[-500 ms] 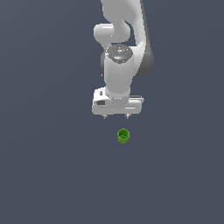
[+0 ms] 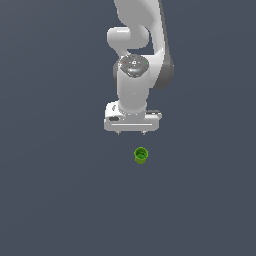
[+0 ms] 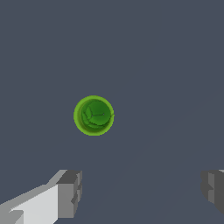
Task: Pick up the object and move it to a goal position.
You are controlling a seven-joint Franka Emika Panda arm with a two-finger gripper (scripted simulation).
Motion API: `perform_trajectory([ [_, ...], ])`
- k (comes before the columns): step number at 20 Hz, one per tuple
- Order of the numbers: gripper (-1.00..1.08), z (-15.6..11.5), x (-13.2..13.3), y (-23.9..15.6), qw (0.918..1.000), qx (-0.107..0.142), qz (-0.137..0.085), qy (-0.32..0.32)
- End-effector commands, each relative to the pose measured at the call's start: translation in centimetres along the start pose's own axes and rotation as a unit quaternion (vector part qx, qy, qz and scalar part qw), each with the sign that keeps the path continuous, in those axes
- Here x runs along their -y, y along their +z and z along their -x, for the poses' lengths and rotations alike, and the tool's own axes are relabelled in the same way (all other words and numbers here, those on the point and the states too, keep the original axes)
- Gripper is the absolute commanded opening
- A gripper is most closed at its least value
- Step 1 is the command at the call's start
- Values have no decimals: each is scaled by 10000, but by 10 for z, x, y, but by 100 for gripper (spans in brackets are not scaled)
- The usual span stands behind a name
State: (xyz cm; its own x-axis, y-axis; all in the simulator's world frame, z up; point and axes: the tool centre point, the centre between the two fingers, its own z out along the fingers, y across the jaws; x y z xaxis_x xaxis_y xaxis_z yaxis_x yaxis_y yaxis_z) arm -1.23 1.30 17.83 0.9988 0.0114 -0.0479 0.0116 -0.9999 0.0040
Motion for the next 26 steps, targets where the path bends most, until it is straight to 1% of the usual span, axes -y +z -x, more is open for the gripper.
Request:
perform_trajectory([
  [1,100,2,-2,2,10000,53,3,2],
  [6,100,0,0,3,10000,35,3,-1],
  [10,100,-5,5,12,10000,5,8,-16],
  [20,100,-31,36,63,9998,-170,1,-94],
  [26,100,-38,47,81,9997,-232,-15,-119],
])
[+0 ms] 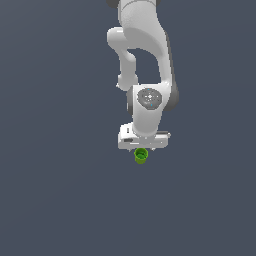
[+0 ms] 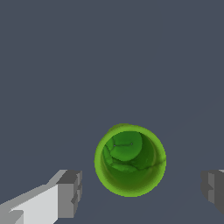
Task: Pick up the object and move it to a goal position.
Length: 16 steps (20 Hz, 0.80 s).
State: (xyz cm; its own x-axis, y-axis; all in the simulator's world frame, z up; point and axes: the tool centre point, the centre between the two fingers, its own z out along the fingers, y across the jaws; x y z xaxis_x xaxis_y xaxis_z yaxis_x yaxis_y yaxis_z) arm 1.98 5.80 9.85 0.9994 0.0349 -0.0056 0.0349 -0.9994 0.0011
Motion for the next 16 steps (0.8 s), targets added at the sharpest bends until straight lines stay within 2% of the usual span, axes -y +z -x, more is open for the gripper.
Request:
perform_trajectory([
  [1,100,-2,3,5,10000,-25,-4,-3],
  [8,100,-2,3,11,10000,-16,-4,-6],
  [16,100,-1,3,49,10000,-27,-5,-5],
])
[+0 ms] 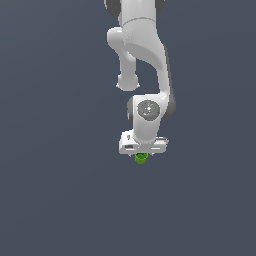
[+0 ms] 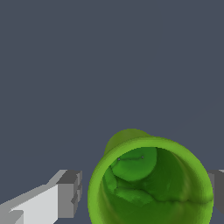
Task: Pick up the object and move it to a goal position.
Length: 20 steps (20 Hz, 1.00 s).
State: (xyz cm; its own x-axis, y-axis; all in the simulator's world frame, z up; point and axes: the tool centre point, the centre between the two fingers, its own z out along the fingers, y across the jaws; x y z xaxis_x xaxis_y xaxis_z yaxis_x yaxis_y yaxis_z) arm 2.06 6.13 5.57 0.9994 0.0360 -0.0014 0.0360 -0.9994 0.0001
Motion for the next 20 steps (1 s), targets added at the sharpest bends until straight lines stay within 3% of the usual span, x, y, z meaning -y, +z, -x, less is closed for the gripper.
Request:
perform_trajectory([
  [1,100,0,0,9,10000,-6,0,0],
  [5,100,-2,0,13,10000,-6,0,0],
  [6,-100,-2,0,13,10000,-6,0,0],
  [20,-100,0,0,9,10000,-6,0,0],
])
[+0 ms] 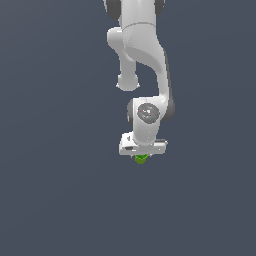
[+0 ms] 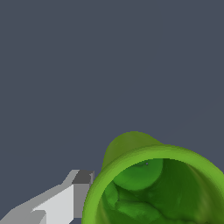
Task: Pick up the object and move it to a goal position.
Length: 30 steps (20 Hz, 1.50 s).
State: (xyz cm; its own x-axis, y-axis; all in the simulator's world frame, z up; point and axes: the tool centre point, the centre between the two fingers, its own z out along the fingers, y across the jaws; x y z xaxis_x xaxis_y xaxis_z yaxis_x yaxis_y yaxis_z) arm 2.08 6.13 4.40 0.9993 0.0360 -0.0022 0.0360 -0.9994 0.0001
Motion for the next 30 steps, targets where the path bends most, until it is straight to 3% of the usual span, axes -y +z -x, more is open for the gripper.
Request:
perform_trajectory([
  [1,-100,0,-1,-5,10000,-10,0,0],
  [13,-100,18,-10,-69,10000,-10,0,0],
  [30,-100,66,-34,-250,10000,-11,-4,0],
])
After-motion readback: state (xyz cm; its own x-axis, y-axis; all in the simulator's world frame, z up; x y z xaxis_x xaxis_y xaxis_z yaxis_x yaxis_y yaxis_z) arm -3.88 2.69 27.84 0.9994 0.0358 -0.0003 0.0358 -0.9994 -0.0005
